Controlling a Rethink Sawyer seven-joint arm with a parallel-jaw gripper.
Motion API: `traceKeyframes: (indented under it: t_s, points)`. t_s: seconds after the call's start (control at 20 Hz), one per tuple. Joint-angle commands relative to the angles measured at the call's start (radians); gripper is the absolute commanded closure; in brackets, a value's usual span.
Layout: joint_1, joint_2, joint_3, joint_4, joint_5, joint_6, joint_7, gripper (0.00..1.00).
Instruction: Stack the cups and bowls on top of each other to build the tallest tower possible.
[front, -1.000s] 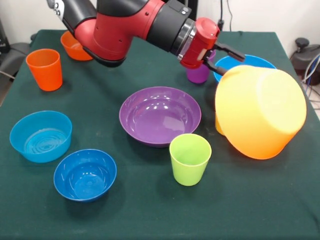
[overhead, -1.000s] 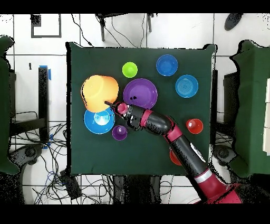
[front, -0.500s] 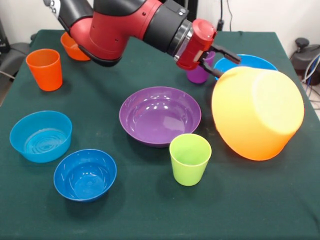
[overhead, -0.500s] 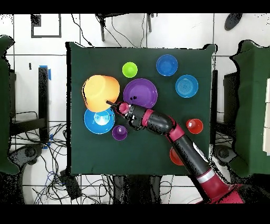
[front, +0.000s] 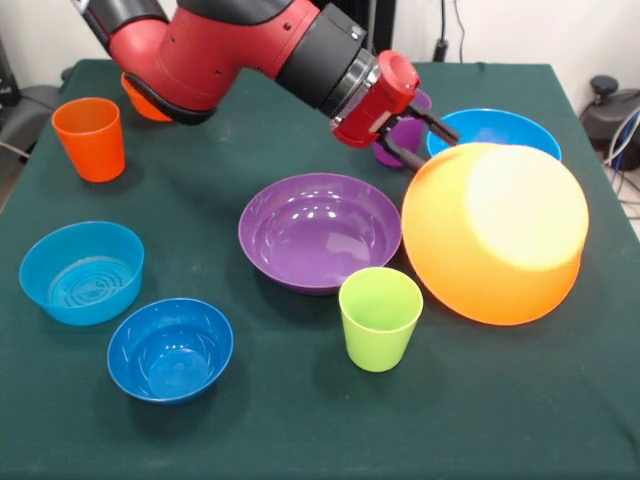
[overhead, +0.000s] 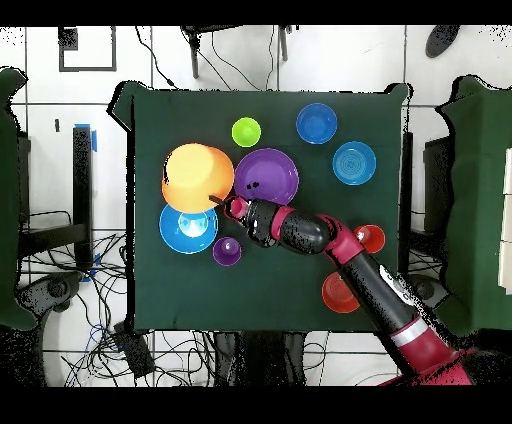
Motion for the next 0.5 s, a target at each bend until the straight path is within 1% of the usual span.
traceKeyframes:
  t_s: [0.05, 0.25, 0.5]
  points:
    - [0.059, -0.064, -0.120, -0.134, -0.072, 0.038, -0.217, 0.00]
    - [0.051, -0.080, -0.124, -0.131, -0.064, 0.053, -0.224, 0.00]
    - [0.055, -0.102, -0.129, -0.119, -0.059, 0.053, -0.210, 0.00]
